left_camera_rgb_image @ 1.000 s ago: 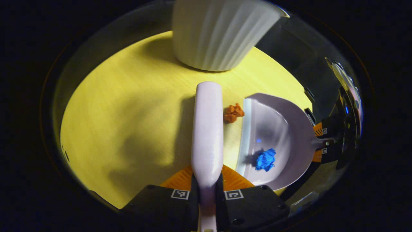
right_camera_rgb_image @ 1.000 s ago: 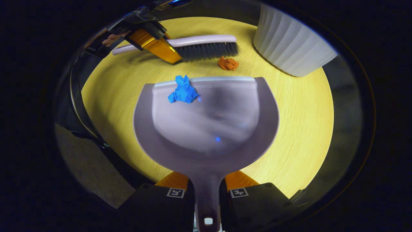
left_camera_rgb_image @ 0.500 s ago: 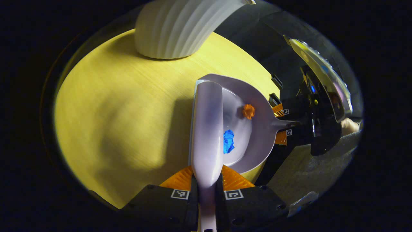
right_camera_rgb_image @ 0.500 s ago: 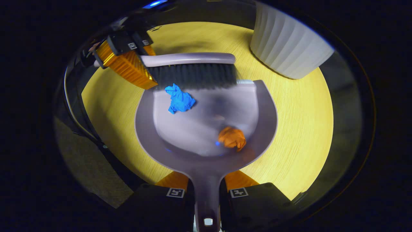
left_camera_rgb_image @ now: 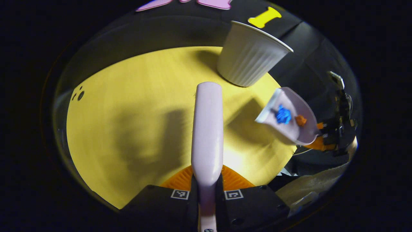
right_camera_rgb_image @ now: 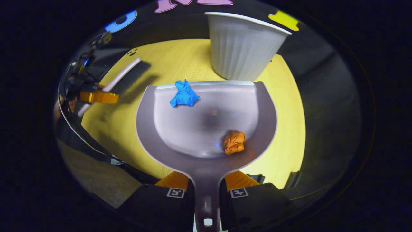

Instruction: Pick up the small broom and dustpan from the desktop, sweep the trash into the dustpan with the broom, and then empty the trash into the garbage bin.

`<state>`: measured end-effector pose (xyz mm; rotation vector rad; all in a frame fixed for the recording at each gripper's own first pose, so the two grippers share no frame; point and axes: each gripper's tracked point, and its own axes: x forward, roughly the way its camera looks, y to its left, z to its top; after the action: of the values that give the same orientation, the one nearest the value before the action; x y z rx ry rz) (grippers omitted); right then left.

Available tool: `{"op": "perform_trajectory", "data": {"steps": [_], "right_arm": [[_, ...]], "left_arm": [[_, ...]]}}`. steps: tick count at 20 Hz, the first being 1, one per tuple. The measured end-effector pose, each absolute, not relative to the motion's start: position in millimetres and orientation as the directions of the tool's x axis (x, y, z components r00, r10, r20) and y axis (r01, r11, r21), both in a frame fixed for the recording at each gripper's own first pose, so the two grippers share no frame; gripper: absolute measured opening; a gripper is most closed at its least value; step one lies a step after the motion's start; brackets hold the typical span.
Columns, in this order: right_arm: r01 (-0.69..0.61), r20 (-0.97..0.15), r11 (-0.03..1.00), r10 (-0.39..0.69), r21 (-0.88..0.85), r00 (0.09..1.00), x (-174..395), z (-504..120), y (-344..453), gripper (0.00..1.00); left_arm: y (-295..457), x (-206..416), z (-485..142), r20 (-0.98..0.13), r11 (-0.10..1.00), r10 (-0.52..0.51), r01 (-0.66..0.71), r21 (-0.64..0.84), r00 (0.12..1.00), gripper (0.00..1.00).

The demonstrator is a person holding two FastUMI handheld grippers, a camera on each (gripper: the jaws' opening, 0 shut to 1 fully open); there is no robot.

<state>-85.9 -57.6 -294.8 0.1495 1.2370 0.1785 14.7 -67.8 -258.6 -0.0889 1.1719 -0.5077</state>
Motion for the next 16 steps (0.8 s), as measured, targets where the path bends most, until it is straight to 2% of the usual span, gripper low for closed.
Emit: {"op": "perform_trajectory", "data": {"steps": [2, 3, 7, 8, 10, 11, 12, 13, 15, 16], "right_arm": [[-0.030, -0.923, 0.977, 0.209, 0.211, 0.323, -86, -261, -78, 0.33], [-0.021, -0.920, 0.976, 0.212, 0.217, 0.329, -87, -247, -87, 0.36], [0.052, -0.910, 0.978, 0.167, 0.201, 0.379, -84, -189, -131, 0.36], [0.073, -0.908, 0.981, 0.139, 0.182, 0.396, -72, -175, -147, 0.39], [0.087, -0.909, 0.991, 0.061, 0.106, 0.413, -41, -163, -176, 0.32], [0.089, -0.911, 0.994, 0.022, 0.064, 0.412, -27, -160, -191, 0.32], [0.087, -0.913, 0.996, -0.009, 0.029, 0.408, -16, -154, -205, 0.39], [0.081, -0.913, 0.997, -0.034, -0.001, 0.407, -6, -152, -216, 0.36], [0.064, -0.917, 0.996, -0.080, -0.059, 0.392, 18, -147, -235, 0.39], [0.046, -0.919, 0.995, -0.102, -0.092, 0.380, 27, -144, -243, 0.36]], "left_arm": [[-66, 3, -278, -0.860, 0.888, -0.425, 0.316, -0.334, 0.283, 0.24], [-64, -2, -288, -0.860, 0.887, -0.427, 0.313, -0.339, 0.280, 0.24], [-70, -10, -318, -0.857, 0.883, -0.434, 0.318, -0.345, 0.278, 0.25], [-70, -9, -320, -0.852, 0.880, -0.442, 0.317, -0.353, 0.280, 0.25], [-62, -9, -323, -0.844, 0.874, -0.458, 0.315, -0.369, 0.280, 0.25], [-54, -7, -325, -0.842, 0.872, -0.462, 0.316, -0.374, 0.279, 0.25], [-51, -8, -320, -0.841, 0.871, -0.464, 0.318, -0.375, 0.278, 0.24], [-51, -9, -318, -0.841, 0.871, -0.464, 0.319, -0.374, 0.279, 0.25], [-51, -11, -316, -0.838, 0.869, -0.469, 0.318, -0.380, 0.279, 0.25], [-48, -11, -316, -0.837, 0.869, -0.470, 0.317, -0.381, 0.280, 0.25]]}}
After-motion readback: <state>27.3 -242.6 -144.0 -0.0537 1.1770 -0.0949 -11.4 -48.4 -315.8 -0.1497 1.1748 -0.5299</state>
